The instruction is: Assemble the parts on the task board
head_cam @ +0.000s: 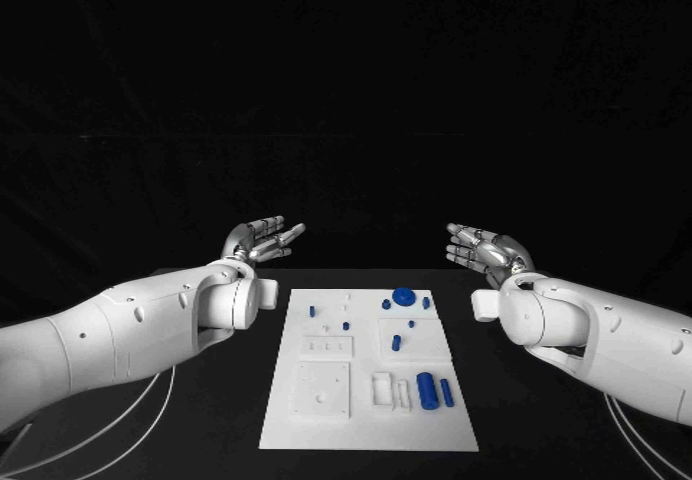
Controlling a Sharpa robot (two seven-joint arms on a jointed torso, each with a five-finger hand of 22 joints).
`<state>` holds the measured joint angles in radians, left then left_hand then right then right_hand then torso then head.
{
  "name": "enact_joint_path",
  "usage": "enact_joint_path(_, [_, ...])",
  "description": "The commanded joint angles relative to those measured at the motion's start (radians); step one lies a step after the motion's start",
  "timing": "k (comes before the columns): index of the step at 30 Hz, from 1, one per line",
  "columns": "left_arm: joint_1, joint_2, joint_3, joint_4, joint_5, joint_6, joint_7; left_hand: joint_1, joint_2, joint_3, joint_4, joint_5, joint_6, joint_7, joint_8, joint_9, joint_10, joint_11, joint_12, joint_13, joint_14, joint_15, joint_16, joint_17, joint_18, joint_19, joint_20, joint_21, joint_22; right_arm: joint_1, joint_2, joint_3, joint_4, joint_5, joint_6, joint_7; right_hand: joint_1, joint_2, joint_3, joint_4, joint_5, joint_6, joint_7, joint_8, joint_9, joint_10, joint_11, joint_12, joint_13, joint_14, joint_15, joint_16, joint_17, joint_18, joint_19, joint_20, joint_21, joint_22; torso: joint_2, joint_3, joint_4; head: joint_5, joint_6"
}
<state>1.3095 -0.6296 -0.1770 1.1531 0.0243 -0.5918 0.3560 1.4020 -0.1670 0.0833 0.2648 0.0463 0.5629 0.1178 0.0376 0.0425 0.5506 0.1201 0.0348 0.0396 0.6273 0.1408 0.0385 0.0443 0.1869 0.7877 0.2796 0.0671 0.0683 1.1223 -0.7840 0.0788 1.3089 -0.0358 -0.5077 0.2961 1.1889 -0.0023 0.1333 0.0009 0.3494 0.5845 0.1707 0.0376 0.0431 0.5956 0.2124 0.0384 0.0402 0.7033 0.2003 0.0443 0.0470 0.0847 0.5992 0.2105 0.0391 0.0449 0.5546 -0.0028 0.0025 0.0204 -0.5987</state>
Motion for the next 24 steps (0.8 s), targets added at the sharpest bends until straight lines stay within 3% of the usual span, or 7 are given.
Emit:
enact_joint_path(1, [0.03, 0.02, -0.015, -0.053, 0.019, 0.135, -0.094, 0.042, -0.003, 0.003, 0.011, 0.006, 0.027, 0.004, 0.007, 0.003, 0.024, 0.004, 0.007, 0.002, 0.026, 0.002, 0.008, 0.003, 0.019, 0.027, 0.006, 0.007, 0.003, 0.01, 0.0, 0.008, -0.034, -0.054, 0.196, -0.128, 0.06, 0.0, 0.0, -0.043, -0.008, 0.032, 0.023, 0.008, 0.003, 0.033, 0.006, 0.005, 0.003, 0.037, 0.005, 0.005, 0.003, 0.017, 0.026, 0.002, 0.008, 0.003, 0.0, 0.0, 0.0, 0.0, 0.0])
enact_joint_path(8, [0.07, 0.043, -0.041, -0.116, 0.025, 0.177, -0.127, 0.041, 0.006, 0.004, 0.002, 0.005, 0.042, 0.014, 0.008, 0.003, 0.052, 0.014, 0.009, 0.004, 0.085, 0.005, 0.012, 0.006, 0.023, 0.04, 0.004, 0.013, 0.005, 0.021, 0.0, 0.02, -0.072, -0.066, 0.256, -0.172, 0.129, -0.019, 0.028, -0.175, 0.015, 0.144, 0.016, 0.011, 0.007, 0.164, -0.009, 0.01, 0.009, 0.185, -0.003, 0.008, 0.008, 0.027, 0.159, -0.01, 0.014, 0.01, 0.0, 0.0, 0.0, 0.0, 0.0])
enact_joint_path(9, [0.068, 0.032, -0.041, -0.098, 0.022, 0.198, -0.13, 0.039, 0.013, 0.005, -0.005, 0.005, 0.051, 0.018, 0.009, 0.004, 0.074, 0.019, 0.009, 0.004, 0.114, 0.006, 0.013, 0.007, 0.025, 0.048, 0.003, 0.017, 0.006, 0.021, -0.002, 0.019, -0.102, -0.284, 0.219, -0.153, 0.127, -0.02, 0.034, -0.188, 0.02, 0.176, 0.014, 0.013, 0.008, 0.205, -0.015, 0.012, 0.011, 0.244, -0.01, 0.01, 0.011, 0.028, 0.2, -0.015, 0.016, 0.012, 0.003, 0.0008, 0.0037, 0.0, -0.015])
enact_joint_path(15, [0.068, 0.0, -0.041, -0.052, -0.041, 0.216, -0.117, 0.023, 0.057, 0.002, -0.072, 0.008, 0.137, 0.034, 0.015, 0.008, 0.223, 0.037, 0.018, 0.011, 0.313, 0.015, 0.034, 0.019, 0.027, 0.102, -0.022, 0.049, 0.015, 0.021, 0.015, 0.02, -0.133, -0.553, 0.195, -0.127, 0.107, -0.035, 0.032, -0.223, 0.083, 0.373, -0.006, 0.022, 0.017, 0.418, -0.048, 0.019, 0.018, 0.401, -0.055, 0.015, 0.016, 0.028, 0.382, -0.055, 0.024, 0.019, 0.008, -0.0021, 0.0107, -0.004, -0.016])
enact_joint_path(18, [0.069, -0.023, -0.041, -0.018, -0.056, 0.214, -0.111, 0.009, 0.091, -0.011, -0.127, 0.011, 0.24, 0.047, 0.019, 0.013, 0.402, 0.044, 0.023, 0.017, 0.44, 0.018, 0.047, 0.024, -0.027, 0.182, -0.097, 0.099, 0.031, 0.021, 0.026, 0.02, -0.15, -0.685, 0.187, -0.119, 0.108, -0.025, 0.061, -0.24, 0.059, 0.455, -0.022, 0.026, 0.022, 0.477, -0.074, 0.019, 0.018, 0.528, -0.104, 0.025, 0.028, 0.042, 0.489, -0.096, 0.054, 0.026, 0.013, -0.0024, 0.0138, -0.006, -0.015])
enact_joint_path(21, [0.069, -0.044, -0.041, 0.015, -0.063, 0.209, -0.106, 0.005, 0.126, -0.026, -0.173, 0.018, 0.382, 0.043, 0.024, 0.02, 0.512, 0.028, 0.023, 0.018, 0.528, -0.014, 0.049, 0.03, -0.071, 0.234, -0.149, 0.136, 0.043, 0.023, 0.037, 0.021, -0.163, -0.805, 0.181, -0.117, 0.107, -0.026, 0.068, -0.25, 0.048, 0.492, -0.029, 0.031, 0.025, 0.52, -0.097, 0.021, 0.019, 0.68, -0.16, 0.072, 0.058, 0.062, 0.625, -0.145, 0.118, 0.05, 0.021, -0.0008, 0.0188, -0.009, -0.01])
enact_joint_path(24, [0.069, -0.072, -0.041, 0.06, -0.066, 0.206, -0.103, 0.003, 0.151, -0.039, -0.207, 0.031, 0.424, 0.034, 0.026, 0.022, 0.567, 0.008, 0.025, 0.019, 0.59, -0.041, 0.059, 0.035, -0.099, 0.267, -0.187, 0.168, 0.053, 0.031, 0.052, 0.021, -0.177, -0.95, 0.184, -0.122, 0.104, -0.03, 0.063, -0.258, 0.038, 0.525, -0.039, 0.027, 0.023, 0.552, -0.114, 0.019, 0.018, 0.798, -0.195, 0.109, 0.094, 0.066, 0.733, -0.19, 0.181, 0.077, 0.03, 0.0021, 0.0241, -0.014, -0.007])
